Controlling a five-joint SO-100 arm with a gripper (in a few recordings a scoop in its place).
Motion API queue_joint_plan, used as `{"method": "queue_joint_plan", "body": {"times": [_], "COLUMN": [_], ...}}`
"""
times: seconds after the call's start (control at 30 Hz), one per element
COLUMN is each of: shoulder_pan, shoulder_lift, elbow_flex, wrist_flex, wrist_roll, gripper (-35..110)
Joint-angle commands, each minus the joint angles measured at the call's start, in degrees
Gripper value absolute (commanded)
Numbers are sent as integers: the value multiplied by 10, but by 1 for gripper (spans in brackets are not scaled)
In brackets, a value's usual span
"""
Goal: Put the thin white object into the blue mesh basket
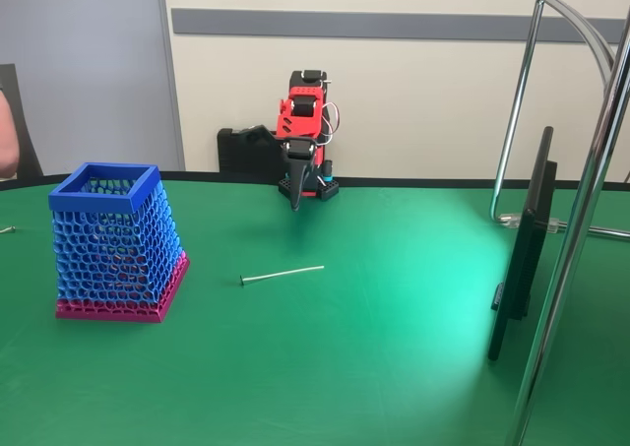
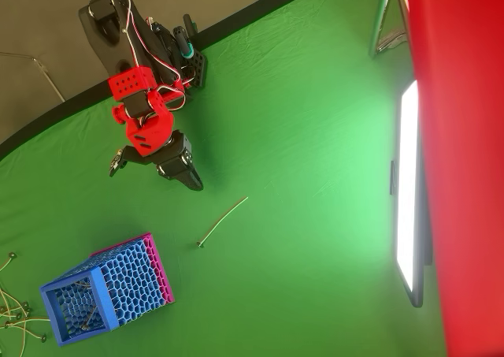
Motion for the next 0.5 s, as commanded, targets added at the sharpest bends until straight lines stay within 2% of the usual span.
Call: {"method": "queue_joint_plan", "body": {"times": [0.0,0.23,0.47], "shoulder_pan": [14,29,29], "shoulder_lift": [-50,-192,-357], "elbow_flex": [-67,-212,-393], "wrist_flex": [-8,33,121], "wrist_roll": [-7,-48,-108], "gripper": [1,1,1]}}
